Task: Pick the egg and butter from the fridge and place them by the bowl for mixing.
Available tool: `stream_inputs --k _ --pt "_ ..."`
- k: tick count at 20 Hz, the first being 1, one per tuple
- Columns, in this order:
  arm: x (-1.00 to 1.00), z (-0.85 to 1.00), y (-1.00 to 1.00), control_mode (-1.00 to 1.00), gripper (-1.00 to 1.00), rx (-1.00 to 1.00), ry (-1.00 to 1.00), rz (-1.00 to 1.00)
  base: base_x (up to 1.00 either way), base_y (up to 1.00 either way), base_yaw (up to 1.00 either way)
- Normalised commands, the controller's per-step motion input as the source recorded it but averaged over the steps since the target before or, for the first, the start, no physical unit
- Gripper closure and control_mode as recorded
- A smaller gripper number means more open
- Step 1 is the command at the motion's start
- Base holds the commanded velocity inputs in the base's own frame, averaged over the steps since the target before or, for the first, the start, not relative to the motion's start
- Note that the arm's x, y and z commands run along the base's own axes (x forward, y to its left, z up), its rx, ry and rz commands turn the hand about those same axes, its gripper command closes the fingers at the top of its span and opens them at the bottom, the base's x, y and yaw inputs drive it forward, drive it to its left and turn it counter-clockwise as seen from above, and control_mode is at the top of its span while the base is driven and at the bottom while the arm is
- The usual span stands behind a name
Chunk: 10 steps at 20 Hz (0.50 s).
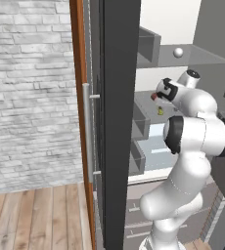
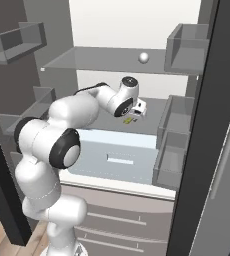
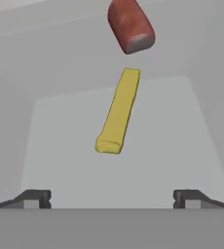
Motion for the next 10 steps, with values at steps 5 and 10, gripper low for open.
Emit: stream_inputs --k 5,10 --pt "0.37 -0.20 -0.03 -1.00 -1.00 0.00 0.00 0.00 0.00 0.00 0.00" --pt "0.32 -0.22 -0.02 -1.00 -1.00 0.00 0.00 0.00 0.00 0.00 0.00"
